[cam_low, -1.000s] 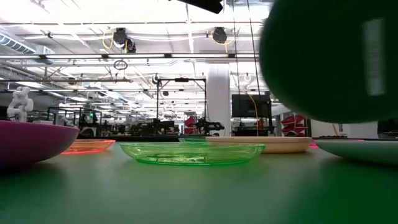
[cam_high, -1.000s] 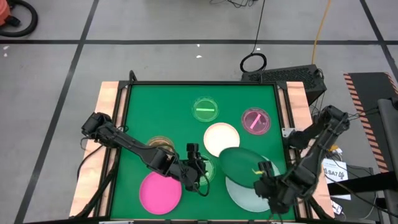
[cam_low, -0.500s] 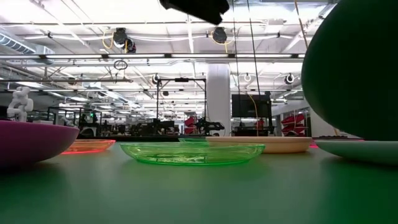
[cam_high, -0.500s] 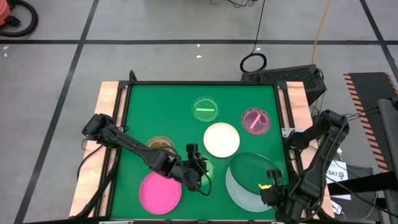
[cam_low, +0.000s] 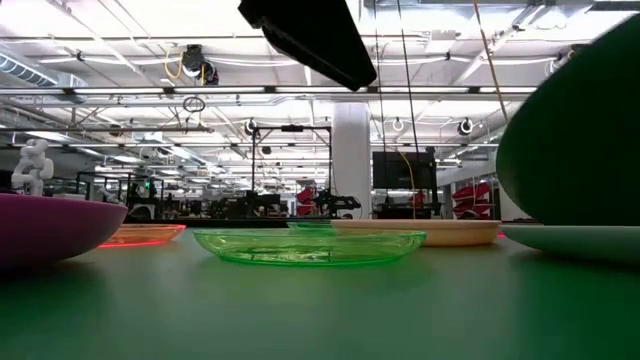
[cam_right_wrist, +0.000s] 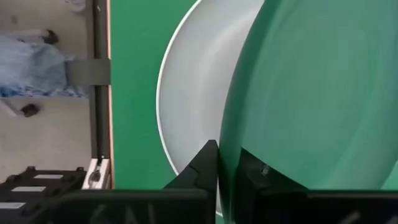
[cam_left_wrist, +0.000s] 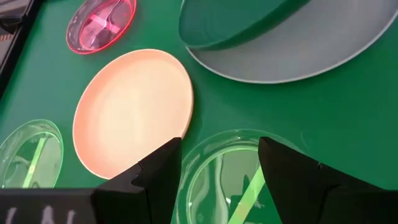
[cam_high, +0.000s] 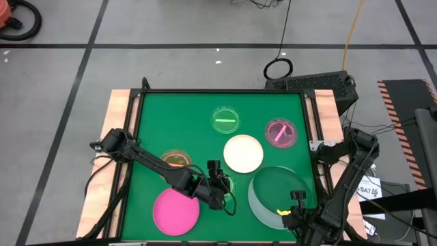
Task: Stack plastic plates
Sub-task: Stack the dark green plate on top of the blue plate, then stack the dark pink plate on top of the dark green plate
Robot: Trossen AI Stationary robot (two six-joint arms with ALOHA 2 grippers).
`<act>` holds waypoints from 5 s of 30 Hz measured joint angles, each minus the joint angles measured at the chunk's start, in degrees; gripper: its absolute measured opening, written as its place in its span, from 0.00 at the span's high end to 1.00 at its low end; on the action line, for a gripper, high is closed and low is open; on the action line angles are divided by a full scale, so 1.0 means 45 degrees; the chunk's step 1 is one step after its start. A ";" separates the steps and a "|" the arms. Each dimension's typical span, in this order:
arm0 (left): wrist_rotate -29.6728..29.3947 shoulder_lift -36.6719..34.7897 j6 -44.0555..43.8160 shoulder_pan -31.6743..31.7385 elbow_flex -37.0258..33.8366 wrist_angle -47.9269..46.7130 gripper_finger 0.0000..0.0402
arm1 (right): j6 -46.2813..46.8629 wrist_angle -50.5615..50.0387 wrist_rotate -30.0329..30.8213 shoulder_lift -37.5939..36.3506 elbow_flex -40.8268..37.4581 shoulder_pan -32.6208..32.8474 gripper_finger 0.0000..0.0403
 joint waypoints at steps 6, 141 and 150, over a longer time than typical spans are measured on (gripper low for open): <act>0.0078 0.0000 -0.0060 -0.0015 0.0005 0.0329 0.46 | 0.0023 0.0565 -0.0068 0.0686 -0.0005 0.0000 0.95; -0.0884 0.3104 -0.9704 -0.7611 0.0049 -0.1721 0.99 | -0.6713 0.7041 0.8957 0.0696 -0.0015 -0.0029 0.67; -0.1652 0.3186 -0.9611 -0.7470 0.1191 -0.3532 0.96 | -0.6747 0.7041 0.8957 0.0696 -0.0015 -0.0029 0.67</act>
